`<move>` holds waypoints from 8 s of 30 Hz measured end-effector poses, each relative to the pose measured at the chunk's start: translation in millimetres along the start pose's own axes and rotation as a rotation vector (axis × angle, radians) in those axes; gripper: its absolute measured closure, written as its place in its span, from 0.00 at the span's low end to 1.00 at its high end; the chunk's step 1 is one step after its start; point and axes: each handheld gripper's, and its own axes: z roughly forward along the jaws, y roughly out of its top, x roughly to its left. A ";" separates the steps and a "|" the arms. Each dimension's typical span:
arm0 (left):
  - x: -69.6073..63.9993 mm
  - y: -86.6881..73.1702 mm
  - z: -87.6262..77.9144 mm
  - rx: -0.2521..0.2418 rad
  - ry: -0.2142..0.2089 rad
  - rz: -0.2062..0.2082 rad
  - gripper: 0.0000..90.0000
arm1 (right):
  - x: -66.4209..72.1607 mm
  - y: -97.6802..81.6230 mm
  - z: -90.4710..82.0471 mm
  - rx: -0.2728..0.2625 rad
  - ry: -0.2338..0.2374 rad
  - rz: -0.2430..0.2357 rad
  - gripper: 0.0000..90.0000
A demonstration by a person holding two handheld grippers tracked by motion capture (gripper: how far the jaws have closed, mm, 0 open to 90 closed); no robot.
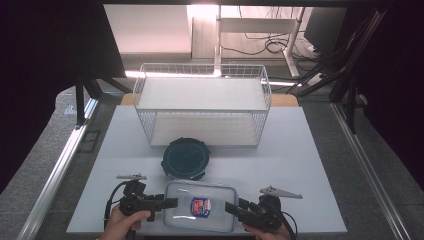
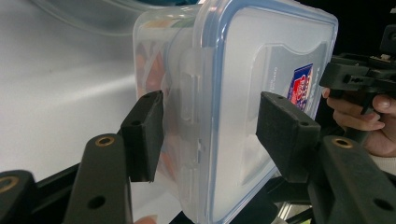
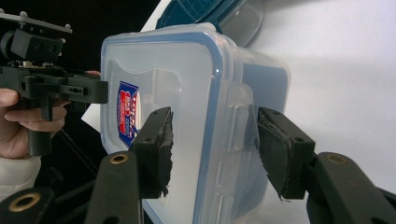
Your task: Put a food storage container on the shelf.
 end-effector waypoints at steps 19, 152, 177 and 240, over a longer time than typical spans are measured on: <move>-14.5 27.8 -18.8 -0.063 -0.012 0.058 0.49 | 6.9 39.6 -9.6 -0.043 0.040 -0.097 0.53; 18.4 315.4 -29.5 -0.226 0.021 -0.116 0.46 | -17.8 350.3 63.5 -0.044 -0.147 0.009 0.57; -39.1 241.9 -70.4 -0.350 0.125 0.272 0.23 | 15.3 299.9 3.8 -0.142 -0.108 -0.268 0.33; 43.9 43.1 -25.1 -0.085 0.333 0.355 0.26 | -48.3 74.2 6.9 -0.006 -0.149 -0.389 0.36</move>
